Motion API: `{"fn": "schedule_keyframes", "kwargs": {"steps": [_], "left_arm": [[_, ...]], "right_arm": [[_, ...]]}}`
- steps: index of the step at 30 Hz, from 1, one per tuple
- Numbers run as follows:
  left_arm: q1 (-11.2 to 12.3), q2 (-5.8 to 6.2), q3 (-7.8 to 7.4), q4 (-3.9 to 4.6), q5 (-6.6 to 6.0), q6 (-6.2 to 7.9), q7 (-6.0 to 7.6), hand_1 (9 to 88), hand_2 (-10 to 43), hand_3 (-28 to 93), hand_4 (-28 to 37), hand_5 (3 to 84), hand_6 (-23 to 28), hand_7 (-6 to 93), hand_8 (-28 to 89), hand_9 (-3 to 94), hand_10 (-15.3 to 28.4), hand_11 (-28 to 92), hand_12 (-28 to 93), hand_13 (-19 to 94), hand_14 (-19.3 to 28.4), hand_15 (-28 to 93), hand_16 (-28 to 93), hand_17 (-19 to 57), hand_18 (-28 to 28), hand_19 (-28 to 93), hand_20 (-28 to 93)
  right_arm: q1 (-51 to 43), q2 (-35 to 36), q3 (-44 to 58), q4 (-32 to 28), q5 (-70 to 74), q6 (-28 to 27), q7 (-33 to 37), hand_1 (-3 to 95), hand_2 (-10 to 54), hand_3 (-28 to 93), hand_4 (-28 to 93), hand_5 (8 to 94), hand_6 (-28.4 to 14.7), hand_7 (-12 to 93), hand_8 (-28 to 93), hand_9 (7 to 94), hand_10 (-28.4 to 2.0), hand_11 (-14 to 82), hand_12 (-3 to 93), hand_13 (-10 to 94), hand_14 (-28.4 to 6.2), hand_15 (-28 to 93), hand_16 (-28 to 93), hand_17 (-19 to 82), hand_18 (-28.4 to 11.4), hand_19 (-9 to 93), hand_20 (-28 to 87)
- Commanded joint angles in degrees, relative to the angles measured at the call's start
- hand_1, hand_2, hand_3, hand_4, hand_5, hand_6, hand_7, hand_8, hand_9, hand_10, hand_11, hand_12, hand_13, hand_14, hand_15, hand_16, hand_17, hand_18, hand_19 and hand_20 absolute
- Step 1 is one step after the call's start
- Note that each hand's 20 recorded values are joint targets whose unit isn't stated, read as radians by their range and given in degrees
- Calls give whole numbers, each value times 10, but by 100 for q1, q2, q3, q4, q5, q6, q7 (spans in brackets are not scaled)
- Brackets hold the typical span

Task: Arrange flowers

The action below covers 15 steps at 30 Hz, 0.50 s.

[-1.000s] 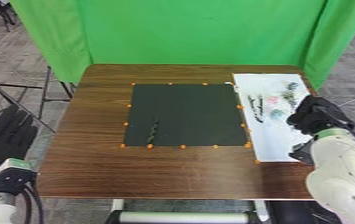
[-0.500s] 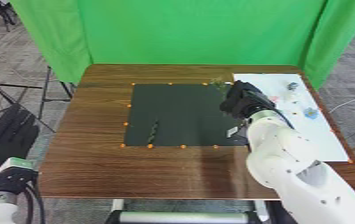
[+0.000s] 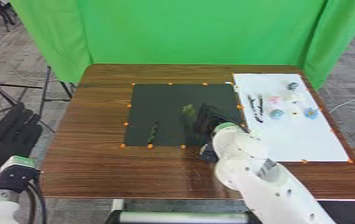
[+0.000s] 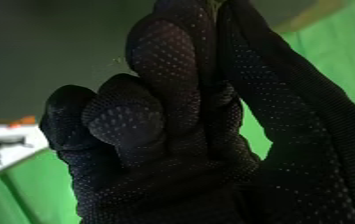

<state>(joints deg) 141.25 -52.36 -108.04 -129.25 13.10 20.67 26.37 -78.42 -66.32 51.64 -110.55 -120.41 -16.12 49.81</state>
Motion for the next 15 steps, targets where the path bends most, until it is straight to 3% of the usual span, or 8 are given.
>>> {"fn": "schedule_keyframes", "kwargs": {"steps": [1, 8, 13, 15], "left_arm": [[-117, 43, 92, 50, 107, -33, -193, 203, 114, 714, -283, 344, 67, 149, -104, 287, 123, 185, 74, 170, 105, 237, -101, -42, 70, 193, 59], [-325, 47, 171, 129, 135, 21, -333, 203, 115, 713, -283, 344, 67, 149, -104, 287, 123, 185, 74, 169, 105, 236, -100, -43, 70, 194, 59], [-436, 65, 227, 178, 187, -53, -445, 204, 115, 713, -283, 344, 67, 149, -104, 287, 123, 185, 73, 166, 103, 234, -100, -43, 70, 195, 58], [-441, 57, 199, 170, 178, 12, -445, 204, 115, 714, -283, 345, 67, 149, -104, 287, 123, 186, 73, 166, 103, 233, -100, -43, 70, 195, 58]], "right_arm": [[-141, -199, -265, 46, -259, 74, -82, 486, -63, 720, -191, 786, -26, 392, 248, 855, -133, 452, 359, 809, -115, 683, 383, 503, -263, 932, 452], [-346, -540, -135, 175, -350, 106, 5, 482, -65, 721, -188, 785, -26, 394, 246, 857, -132, 454, 359, 809, -115, 684, 384, 506, -263, 932, 455], [-362, -671, -102, 386, -471, 95, 12, 480, -64, 720, -187, 784, -25, 398, 245, 857, -133, 453, 359, 808, -115, 683, 385, 506, -262, 932, 455], [-337, -712, -139, 443, -498, 131, 6, 480, -63, 720, -187, 783, -25, 398, 243, 857, -133, 453, 359, 808, -115, 683, 385, 506, -262, 932, 454]]}}
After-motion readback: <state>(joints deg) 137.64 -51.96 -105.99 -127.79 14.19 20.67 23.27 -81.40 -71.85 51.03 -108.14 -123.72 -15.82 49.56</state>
